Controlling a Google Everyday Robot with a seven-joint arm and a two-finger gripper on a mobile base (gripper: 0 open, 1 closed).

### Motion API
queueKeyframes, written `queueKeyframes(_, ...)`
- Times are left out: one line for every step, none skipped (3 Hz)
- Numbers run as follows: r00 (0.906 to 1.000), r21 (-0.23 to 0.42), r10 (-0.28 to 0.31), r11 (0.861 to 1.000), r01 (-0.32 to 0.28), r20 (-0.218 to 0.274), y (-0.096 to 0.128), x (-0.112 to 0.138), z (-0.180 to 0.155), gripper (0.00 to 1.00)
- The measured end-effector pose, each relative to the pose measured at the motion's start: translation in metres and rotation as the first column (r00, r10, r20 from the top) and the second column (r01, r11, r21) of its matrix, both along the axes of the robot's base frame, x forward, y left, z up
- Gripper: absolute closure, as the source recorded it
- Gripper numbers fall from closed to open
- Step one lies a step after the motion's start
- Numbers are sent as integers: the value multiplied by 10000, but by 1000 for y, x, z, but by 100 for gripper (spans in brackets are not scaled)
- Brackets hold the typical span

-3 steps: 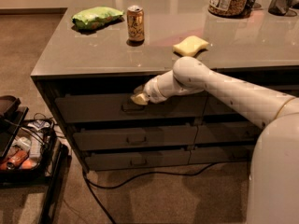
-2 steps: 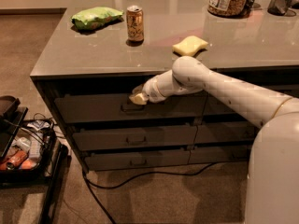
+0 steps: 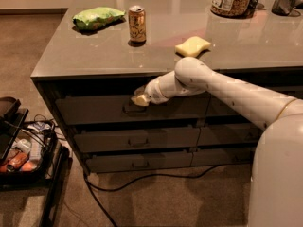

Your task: Open top drawer

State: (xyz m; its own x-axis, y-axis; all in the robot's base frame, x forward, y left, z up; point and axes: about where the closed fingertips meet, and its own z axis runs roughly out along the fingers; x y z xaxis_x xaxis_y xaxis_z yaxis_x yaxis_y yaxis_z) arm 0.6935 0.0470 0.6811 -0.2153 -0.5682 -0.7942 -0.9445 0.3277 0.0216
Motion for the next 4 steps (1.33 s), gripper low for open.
queueKeyframes(10000,0,1,10000,-1,-1,0,0,0,36)
queueKeyframes(10000,1,1,10000,-1,-1,0,0,0,13)
queueKeyframes(10000,139,50,9999,-49,-51,-3,-12,-5,0)
queueKeyframes(9995,444,117,9990,-104,-285,-1,-24,-16,0)
